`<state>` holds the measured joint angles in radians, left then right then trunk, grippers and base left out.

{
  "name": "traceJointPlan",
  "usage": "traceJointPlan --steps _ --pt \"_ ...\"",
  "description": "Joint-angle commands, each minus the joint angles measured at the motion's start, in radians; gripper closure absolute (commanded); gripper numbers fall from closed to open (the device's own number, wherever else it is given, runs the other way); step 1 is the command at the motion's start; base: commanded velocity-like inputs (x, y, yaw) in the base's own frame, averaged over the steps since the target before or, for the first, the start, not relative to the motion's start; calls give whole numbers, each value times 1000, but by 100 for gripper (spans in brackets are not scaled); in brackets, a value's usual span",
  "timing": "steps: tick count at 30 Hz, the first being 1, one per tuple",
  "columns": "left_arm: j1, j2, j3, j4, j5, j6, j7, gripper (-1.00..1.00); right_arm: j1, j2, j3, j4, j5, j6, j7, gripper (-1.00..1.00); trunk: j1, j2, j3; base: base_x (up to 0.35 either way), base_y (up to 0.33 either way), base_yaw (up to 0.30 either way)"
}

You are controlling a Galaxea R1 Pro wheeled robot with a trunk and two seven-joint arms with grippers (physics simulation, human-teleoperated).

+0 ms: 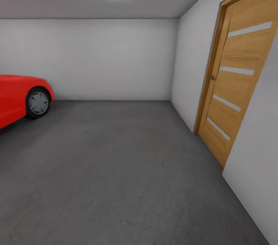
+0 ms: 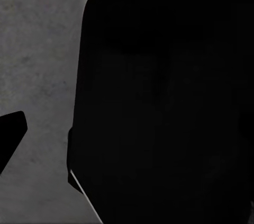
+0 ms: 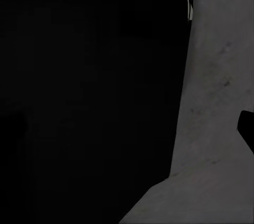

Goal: Move the two storage containers from the living room to the garage. In the garage, place one container on the floor and stack the other container on top of it (either order is fine).

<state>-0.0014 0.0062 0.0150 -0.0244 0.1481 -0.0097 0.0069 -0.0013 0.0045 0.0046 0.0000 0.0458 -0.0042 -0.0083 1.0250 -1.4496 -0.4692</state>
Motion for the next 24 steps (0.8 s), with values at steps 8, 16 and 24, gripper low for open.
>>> traceJointPlan --steps 8,16,24 --pt "0 -1 0 -1 8 -2 1 -100 0 0 1 0 5 0 -1 -100 0 0 -1 1 0 -96" --pt "0 0 0 0 9 0 1 -100 0 -1 5 0 6 0 -1 -100 0 0 -1 236 0 -5" --pt "0 0 0 0 9 0 1 -100 0 -1 5 0 6 0 -1 -100 0 0 -1 318 0 0"
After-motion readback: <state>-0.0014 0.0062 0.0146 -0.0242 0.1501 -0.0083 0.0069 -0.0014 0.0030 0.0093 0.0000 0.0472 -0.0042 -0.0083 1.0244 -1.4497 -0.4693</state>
